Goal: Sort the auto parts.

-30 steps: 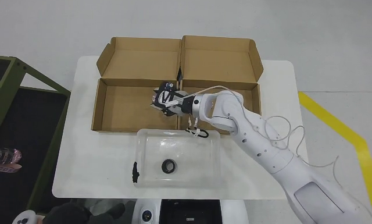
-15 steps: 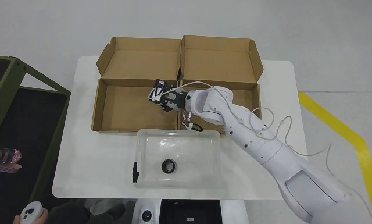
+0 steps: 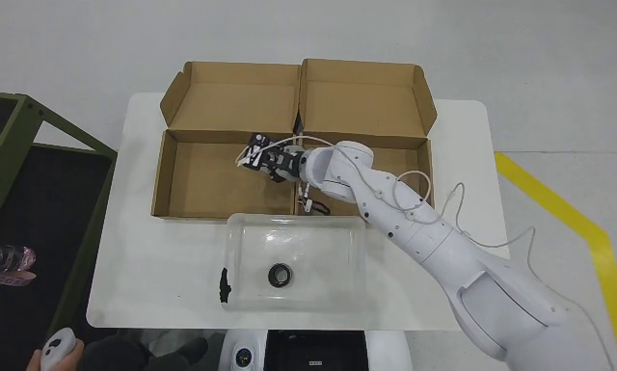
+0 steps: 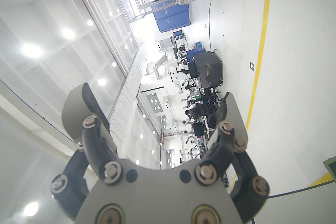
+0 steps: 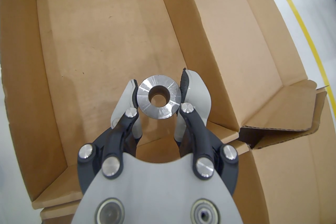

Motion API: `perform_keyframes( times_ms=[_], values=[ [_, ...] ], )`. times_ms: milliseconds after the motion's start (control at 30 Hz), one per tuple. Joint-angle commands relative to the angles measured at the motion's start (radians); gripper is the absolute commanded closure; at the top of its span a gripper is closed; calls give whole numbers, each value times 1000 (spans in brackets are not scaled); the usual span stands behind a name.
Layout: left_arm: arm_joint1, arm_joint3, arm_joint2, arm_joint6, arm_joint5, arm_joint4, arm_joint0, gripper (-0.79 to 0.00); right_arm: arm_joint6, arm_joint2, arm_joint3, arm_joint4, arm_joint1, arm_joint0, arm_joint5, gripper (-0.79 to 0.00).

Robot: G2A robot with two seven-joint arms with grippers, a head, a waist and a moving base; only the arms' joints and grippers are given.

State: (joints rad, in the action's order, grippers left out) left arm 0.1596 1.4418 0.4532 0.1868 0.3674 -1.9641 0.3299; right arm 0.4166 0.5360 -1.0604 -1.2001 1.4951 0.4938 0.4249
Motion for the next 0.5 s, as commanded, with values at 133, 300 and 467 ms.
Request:
perform_keyframes(
  times_ms=[133,300,467],
  values=[
    [0,0,0,0,0,0,0,-785,28,-20,25,-38,24,-16,-14,0],
    [0,0,0,0,0,0,0,-785,47,-30,51,-63,42,-25,-25,-46],
    [0,0,0,0,0,0,0,-785,55,-35,78,-77,59,-31,-22,-148]
  ],
)
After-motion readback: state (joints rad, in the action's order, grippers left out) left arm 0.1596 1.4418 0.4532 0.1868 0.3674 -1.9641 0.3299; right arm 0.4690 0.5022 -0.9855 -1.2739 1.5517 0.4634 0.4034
